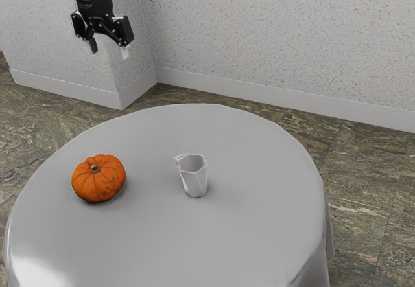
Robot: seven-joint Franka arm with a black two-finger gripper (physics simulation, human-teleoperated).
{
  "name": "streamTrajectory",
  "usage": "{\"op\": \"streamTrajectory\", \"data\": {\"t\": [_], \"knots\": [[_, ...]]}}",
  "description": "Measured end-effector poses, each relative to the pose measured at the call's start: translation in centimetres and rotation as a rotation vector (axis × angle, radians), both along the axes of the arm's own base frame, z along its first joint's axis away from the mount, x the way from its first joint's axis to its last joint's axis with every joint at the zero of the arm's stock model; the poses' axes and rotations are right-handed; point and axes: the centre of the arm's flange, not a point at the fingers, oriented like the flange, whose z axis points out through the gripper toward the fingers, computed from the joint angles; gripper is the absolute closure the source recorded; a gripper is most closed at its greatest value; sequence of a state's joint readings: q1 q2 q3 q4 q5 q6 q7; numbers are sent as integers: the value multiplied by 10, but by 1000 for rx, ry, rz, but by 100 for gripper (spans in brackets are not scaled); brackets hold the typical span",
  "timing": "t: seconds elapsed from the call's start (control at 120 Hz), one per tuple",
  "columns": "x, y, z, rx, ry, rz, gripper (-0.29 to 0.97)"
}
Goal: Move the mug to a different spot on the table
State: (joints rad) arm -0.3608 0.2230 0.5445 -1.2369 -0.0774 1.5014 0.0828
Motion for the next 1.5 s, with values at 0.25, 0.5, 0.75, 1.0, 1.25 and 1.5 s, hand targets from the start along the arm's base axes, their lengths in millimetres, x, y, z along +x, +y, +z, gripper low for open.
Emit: {"op": "streamTrajectory", "data": {"t": [0.25, 0.5, 0.75, 1.0, 1.25, 1.5], "knots": [[13, -38, -22, 23, 26, -82, 0], [65, -68, -116, -69, 81, 71, 0], [89, -81, -222, -219, 133, 366, 0], [91, -55, -283, -252, 148, 625, 0], [80, -34, -309, -248, 156, 795, 0], [76, -37, -326, -231, 195, 957, 0]]}}
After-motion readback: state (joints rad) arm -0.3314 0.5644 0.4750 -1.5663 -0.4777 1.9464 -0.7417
